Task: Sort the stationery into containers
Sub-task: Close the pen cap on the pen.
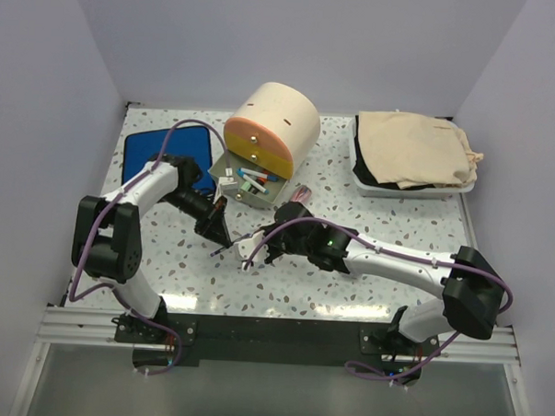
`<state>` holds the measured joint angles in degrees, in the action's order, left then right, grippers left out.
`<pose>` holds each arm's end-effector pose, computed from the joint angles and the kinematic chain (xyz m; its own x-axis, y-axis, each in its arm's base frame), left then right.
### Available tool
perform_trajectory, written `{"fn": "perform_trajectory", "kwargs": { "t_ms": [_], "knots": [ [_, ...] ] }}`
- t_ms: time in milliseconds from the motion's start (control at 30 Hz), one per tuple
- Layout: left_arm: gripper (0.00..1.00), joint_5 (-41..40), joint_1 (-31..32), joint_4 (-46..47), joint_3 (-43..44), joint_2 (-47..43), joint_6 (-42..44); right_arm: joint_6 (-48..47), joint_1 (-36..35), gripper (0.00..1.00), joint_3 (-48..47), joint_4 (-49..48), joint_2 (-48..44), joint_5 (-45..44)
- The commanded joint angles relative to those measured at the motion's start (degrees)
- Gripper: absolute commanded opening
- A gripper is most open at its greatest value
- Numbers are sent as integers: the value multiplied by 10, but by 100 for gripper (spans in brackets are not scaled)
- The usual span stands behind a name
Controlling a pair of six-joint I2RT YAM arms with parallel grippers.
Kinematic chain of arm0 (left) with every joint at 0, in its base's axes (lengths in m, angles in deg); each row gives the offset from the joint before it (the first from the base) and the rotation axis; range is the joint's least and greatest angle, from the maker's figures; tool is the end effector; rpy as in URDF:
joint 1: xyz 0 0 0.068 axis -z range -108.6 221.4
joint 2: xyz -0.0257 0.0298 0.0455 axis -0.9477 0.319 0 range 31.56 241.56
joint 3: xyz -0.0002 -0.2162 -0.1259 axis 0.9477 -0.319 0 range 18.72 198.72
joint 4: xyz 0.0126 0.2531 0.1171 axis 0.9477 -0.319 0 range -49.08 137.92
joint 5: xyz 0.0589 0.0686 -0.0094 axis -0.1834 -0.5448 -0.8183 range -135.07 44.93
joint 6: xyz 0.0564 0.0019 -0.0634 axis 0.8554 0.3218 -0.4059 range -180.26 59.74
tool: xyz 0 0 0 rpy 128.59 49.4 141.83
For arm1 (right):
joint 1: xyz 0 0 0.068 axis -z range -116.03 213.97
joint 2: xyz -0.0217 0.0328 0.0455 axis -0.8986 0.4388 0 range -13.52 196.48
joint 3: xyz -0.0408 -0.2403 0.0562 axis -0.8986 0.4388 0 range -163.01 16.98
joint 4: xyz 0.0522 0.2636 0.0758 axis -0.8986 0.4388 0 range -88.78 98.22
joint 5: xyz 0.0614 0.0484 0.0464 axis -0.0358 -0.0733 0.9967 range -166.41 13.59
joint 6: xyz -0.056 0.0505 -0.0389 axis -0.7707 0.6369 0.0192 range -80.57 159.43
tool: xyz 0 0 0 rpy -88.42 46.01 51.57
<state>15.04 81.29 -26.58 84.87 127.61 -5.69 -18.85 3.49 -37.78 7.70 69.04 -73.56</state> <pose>0.2611 -0.1113 0.1656 -0.6565 0.5266 -0.5401 0.7039 0.1704 -0.6895 0.1806 0.3263 0.1984 0.6107 -0.6458 -0.4583 -0.7037 -0.1771 -0.6881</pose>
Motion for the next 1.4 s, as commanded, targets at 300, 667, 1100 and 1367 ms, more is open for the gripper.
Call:
{"fn": "perform_trajectory", "kwargs": {
  "t_ms": [300, 667, 1100, 1367],
  "knots": [
    [0, 27, 3, -8, 23, 23, -1, -17, -9, 0, -32, -6, 10, 18],
    [0, 33, 14, -9, 39, 36, -9, -104, -25, 0, -34, 13, 17, 20],
    [0, 49, 31, -8, 64, 57, -53, -204, -31, 0, -22, 13, 20, 11],
    [0, 66, 33, -10, 86, 69, -97, -240, -36, 0, -16, 22, 17, -7]
  ]
}}
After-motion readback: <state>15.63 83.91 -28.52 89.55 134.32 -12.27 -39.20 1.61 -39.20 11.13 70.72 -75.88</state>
